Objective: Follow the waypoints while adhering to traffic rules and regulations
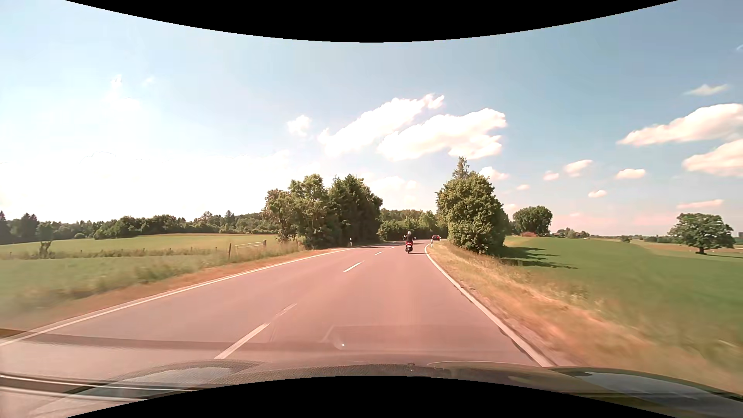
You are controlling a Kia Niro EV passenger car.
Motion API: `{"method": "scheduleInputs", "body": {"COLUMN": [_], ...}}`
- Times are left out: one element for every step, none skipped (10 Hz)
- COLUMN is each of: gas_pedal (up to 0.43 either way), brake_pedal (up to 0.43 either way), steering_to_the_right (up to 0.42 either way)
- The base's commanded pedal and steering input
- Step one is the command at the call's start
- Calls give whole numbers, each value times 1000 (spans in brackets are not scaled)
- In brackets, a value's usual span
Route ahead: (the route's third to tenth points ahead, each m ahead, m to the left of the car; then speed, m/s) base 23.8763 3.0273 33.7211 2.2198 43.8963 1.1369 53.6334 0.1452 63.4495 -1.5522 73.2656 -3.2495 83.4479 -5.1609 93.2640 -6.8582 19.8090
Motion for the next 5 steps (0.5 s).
{"method": "scheduleInputs", "body": {"gas_pedal": [268,268,268,268,268], "brake_pedal": [12,12,12,12,12], "steering_to_the_right": [11,11,11,13,13]}}
